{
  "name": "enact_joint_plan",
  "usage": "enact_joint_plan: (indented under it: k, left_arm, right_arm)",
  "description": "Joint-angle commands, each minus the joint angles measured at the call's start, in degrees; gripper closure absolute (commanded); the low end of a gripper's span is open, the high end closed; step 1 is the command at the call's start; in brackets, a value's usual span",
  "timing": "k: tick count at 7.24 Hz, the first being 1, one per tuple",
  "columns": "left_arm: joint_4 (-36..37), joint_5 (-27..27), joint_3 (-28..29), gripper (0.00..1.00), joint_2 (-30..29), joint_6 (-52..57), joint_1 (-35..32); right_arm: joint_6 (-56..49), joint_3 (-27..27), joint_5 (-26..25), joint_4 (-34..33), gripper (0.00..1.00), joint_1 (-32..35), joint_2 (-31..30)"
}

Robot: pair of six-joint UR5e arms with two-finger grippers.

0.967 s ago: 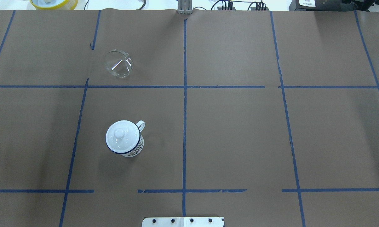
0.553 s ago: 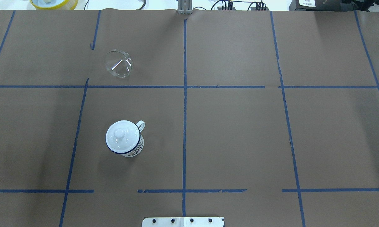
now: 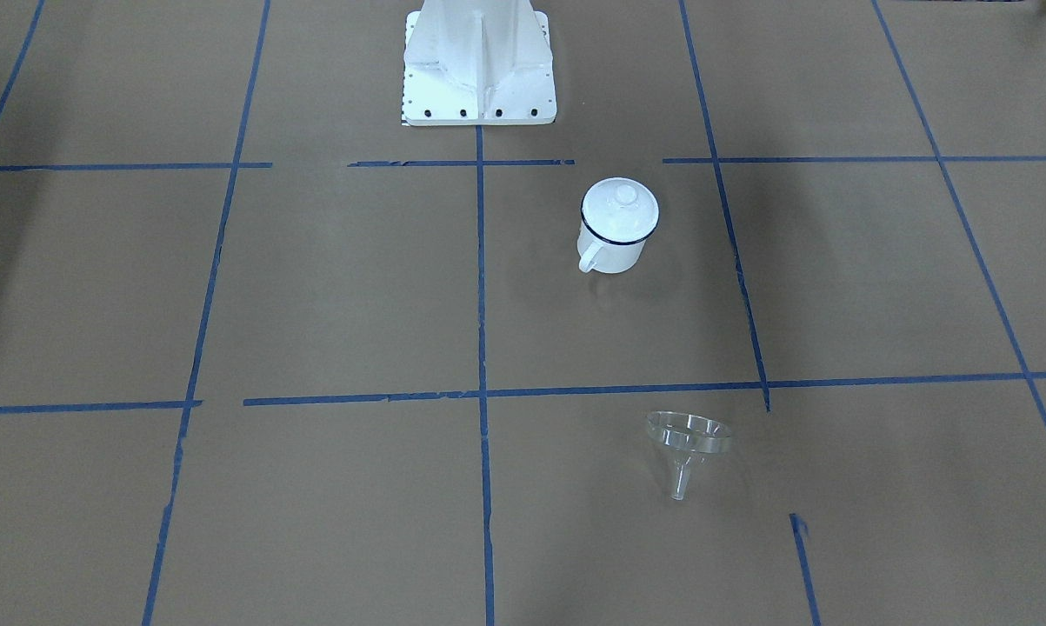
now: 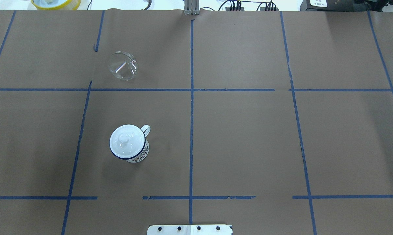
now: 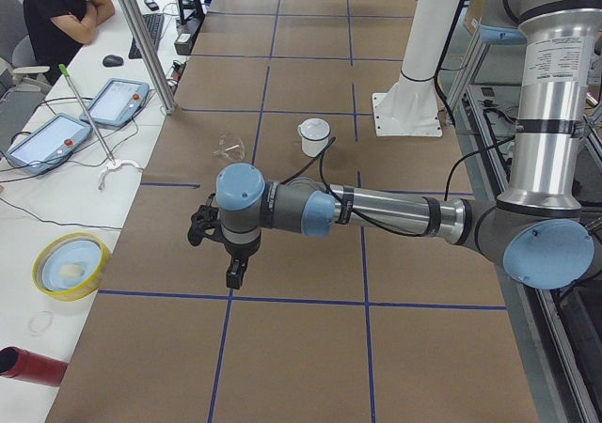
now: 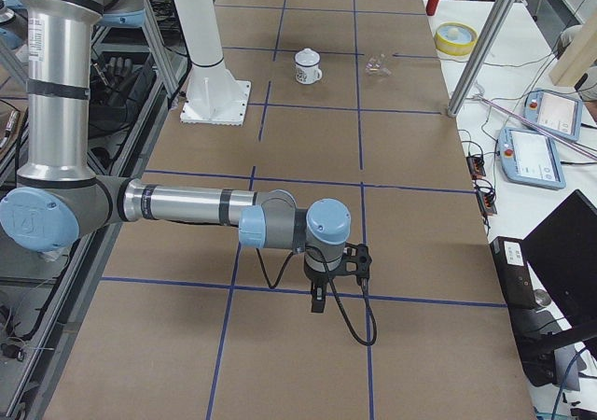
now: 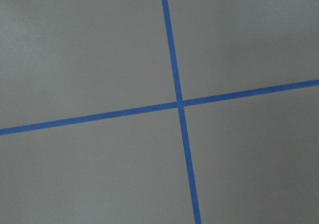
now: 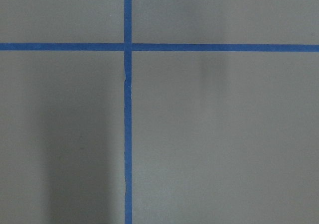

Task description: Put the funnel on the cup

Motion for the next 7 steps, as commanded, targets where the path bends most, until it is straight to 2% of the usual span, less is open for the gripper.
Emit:
enact_joint_plan:
  k: [1,4,5,7]
  left_arm:
    - [2.22,1.25,-9.18,0.0,-1.18,-8.36,4.06]
    - [2.06,2.38,-19.47,0.0,-1.71,-22.59,15.55]
    - [1.89,7.35,-22.11,0.0,-1.89,-27.41,20.64]
    - [1.89,10.64,-25.9,0.0,-3.55,-36.83,29.09]
  right_arm:
    - [0.0,0.0,0.0,0.0,0.0,0.0,0.0]
    - [0.0,0.0,0.0,0.0,0.0,0.0,0.0]
    - [0.0,0.0,0.0,0.0,0.0,0.0,0.0]
    - [0.0,0.0,0.0,0.0,0.0,0.0,0.0]
